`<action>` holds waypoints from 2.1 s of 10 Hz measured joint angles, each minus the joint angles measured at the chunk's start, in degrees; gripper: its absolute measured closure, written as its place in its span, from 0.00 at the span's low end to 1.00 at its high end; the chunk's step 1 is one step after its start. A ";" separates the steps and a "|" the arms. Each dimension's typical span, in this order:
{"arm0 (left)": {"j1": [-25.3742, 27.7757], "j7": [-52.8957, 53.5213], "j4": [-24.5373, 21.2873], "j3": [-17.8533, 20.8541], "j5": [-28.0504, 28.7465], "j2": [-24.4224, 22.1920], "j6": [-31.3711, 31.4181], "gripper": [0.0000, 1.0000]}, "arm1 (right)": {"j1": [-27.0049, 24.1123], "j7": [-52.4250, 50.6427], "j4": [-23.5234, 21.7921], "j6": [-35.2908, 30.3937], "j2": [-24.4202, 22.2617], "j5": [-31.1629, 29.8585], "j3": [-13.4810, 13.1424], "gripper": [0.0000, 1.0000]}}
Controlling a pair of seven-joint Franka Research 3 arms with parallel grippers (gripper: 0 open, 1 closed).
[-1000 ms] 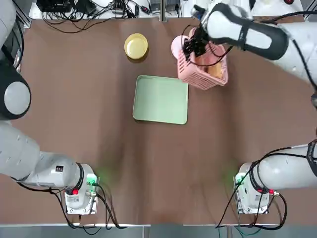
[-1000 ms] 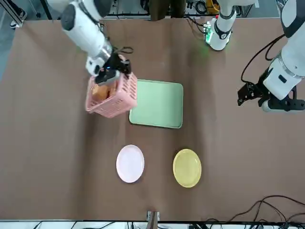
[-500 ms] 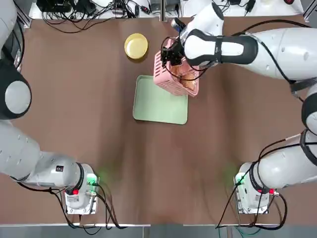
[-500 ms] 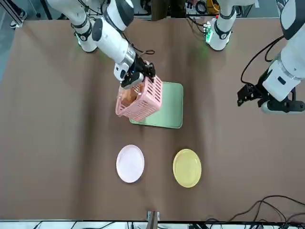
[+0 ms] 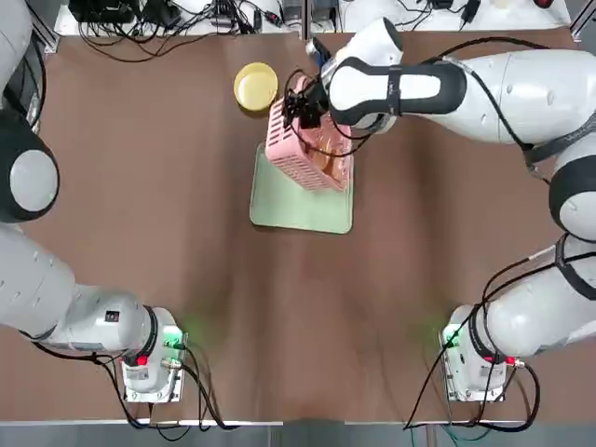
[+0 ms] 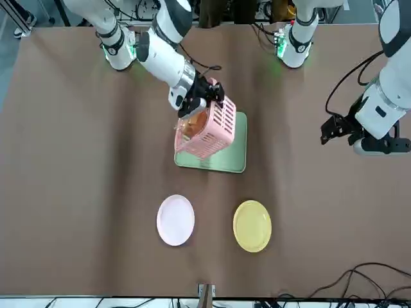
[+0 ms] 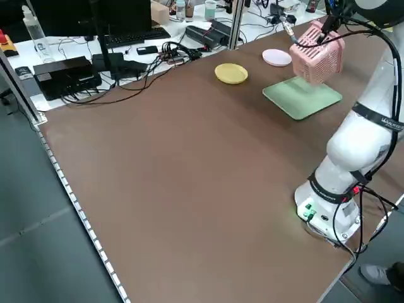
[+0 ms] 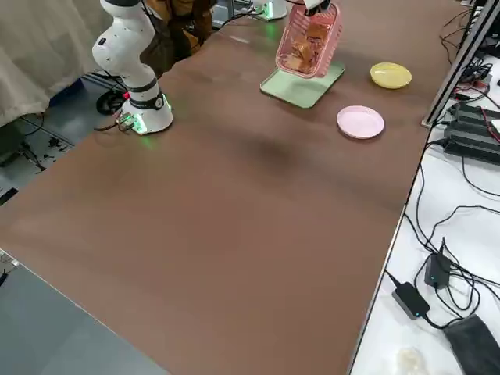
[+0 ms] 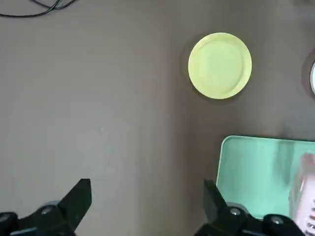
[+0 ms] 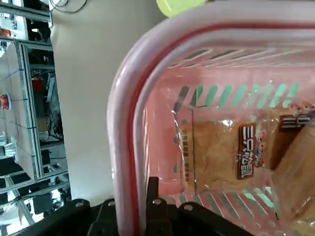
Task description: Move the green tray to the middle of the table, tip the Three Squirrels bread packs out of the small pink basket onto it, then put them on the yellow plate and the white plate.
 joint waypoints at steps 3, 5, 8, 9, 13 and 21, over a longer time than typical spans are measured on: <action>0.03 0.00 -0.03 0.01 0.00 0.05 -0.61 0.00 | 0.96 -2.08 4.24 0.10 6.32 0.62 0.61 0.93; 0.62 0.03 -0.05 0.26 0.00 0.06 -1.55 0.00 | 1.29 -6.33 7.00 -1.35 9.10 4.40 0.04 0.93; 0.84 0.13 -0.13 0.37 0.00 0.12 -2.51 0.00 | 2.14 -24.13 8.40 -7.34 9.30 24.92 -4.39 0.93; 1.36 0.39 -0.13 0.38 0.00 0.12 -2.53 0.00 | 2.83 -29.20 8.40 -7.42 9.31 30.89 -4.54 0.93; 2.00 0.55 -0.13 0.40 0.00 0.16 -2.69 0.00 | 4.66 -44.09 8.40 -6.87 9.32 46.19 -4.59 0.93; 2.37 0.55 -0.21 0.45 0.00 0.24 -2.86 0.00 | 4.76 -78.10 4.05 -15.01 9.97 73.65 -5.37 0.93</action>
